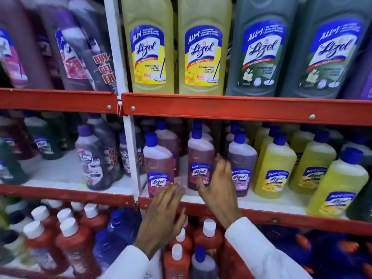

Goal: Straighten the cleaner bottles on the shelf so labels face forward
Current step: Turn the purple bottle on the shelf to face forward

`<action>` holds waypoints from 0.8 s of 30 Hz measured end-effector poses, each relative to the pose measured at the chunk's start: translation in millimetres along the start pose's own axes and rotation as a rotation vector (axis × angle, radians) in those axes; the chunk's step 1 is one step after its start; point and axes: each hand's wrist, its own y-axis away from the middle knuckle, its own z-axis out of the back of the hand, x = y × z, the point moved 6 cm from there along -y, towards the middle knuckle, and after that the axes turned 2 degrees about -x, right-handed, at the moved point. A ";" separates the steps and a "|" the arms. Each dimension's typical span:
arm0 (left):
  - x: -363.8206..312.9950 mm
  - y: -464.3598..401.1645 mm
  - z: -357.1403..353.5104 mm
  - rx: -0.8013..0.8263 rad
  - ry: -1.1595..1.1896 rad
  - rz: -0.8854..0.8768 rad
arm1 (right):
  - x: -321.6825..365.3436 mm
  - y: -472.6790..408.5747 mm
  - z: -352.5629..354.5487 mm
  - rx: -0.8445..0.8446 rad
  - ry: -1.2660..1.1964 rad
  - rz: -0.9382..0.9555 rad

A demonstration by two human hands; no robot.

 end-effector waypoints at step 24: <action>14.9 14.8 -28.3 -0.003 0.391 0.165 | -24.7 6.2 -47.3 -0.067 -0.143 -0.514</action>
